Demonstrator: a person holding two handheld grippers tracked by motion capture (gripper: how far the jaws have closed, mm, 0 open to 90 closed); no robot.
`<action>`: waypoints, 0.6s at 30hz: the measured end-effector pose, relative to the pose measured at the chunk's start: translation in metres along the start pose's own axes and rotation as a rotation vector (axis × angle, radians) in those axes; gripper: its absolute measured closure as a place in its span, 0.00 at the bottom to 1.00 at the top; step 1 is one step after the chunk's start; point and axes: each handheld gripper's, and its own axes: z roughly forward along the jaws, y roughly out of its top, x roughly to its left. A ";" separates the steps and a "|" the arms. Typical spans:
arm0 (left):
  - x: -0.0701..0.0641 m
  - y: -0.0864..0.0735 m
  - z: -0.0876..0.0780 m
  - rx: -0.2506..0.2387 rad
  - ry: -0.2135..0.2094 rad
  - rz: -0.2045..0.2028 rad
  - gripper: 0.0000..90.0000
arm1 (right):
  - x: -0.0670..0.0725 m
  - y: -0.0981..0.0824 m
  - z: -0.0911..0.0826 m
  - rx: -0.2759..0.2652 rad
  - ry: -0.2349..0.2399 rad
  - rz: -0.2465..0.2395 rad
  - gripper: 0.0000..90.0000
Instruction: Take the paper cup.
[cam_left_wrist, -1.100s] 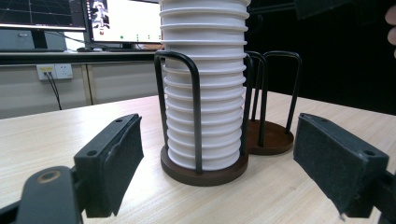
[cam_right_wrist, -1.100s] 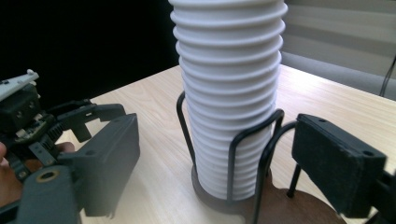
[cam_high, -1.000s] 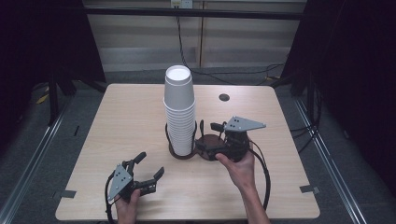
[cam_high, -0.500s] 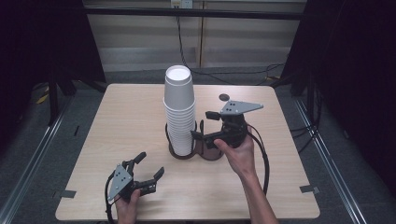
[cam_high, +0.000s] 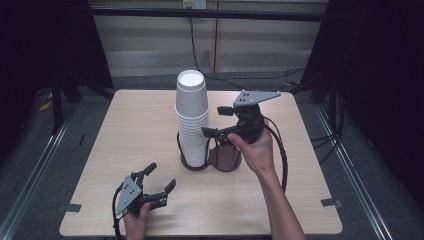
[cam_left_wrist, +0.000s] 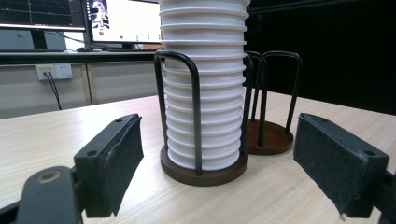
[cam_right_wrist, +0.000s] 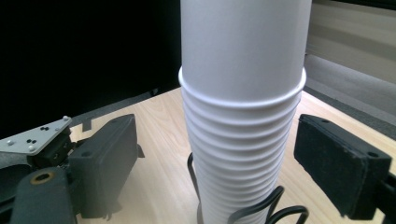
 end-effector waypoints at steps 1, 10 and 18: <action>0.000 0.000 0.000 0.000 0.000 0.000 0.17 | -0.001 0.002 0.000 0.003 0.001 -0.001 0.15; 0.000 0.000 0.000 0.000 0.000 0.000 0.17 | -0.001 0.025 0.001 0.017 -0.005 -0.030 0.16; 0.000 0.000 0.000 0.002 0.000 0.003 0.17 | -0.008 0.045 0.006 0.084 -0.001 -0.041 0.14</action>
